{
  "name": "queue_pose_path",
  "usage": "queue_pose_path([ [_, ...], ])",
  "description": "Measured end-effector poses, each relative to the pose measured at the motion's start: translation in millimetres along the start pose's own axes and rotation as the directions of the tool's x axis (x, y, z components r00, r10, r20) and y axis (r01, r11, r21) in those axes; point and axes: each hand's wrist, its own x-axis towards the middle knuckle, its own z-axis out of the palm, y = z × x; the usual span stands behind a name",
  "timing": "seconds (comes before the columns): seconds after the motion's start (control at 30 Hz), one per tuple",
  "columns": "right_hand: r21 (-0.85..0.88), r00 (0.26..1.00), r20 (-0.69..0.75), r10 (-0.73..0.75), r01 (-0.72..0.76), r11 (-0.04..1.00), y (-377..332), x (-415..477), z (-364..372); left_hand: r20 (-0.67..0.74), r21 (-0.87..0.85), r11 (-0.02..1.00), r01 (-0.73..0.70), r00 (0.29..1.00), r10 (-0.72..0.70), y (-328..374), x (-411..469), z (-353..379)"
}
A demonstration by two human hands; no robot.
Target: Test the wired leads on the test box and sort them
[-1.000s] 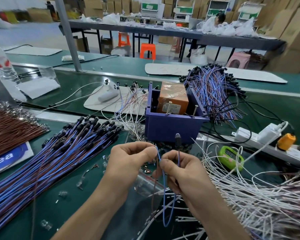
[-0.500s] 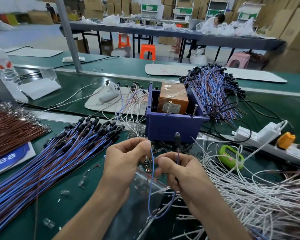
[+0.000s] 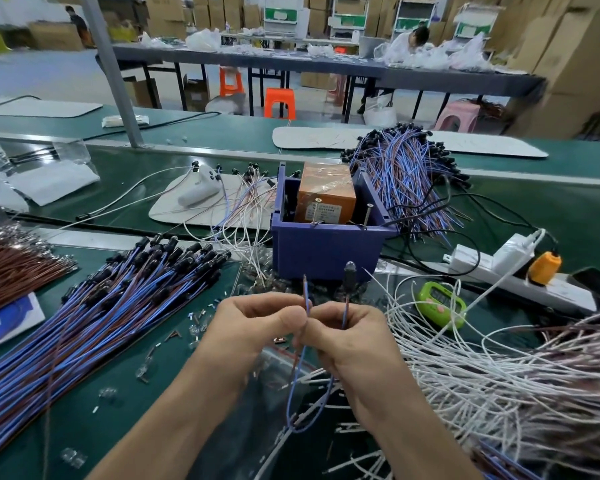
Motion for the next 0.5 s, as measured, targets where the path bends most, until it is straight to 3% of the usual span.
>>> queue_pose_path([
  [0.2,0.052,0.995,-0.102,-0.023,0.028,0.998,-3,-1,5,-0.163,-0.185,0.983,-0.006,0.986,-0.025,-2,0,10],
  [0.33,0.101,0.962,-0.270,-0.047,0.077,0.992,-15,2,2,-0.318,-0.269,0.962,-0.035,0.947,-0.054,4,3,23],
  [0.5,0.195,0.887,-0.460,-0.053,0.158,0.968,-43,12,-17,-0.188,-0.121,0.992,0.039,0.980,-0.061,23,19,21],
])
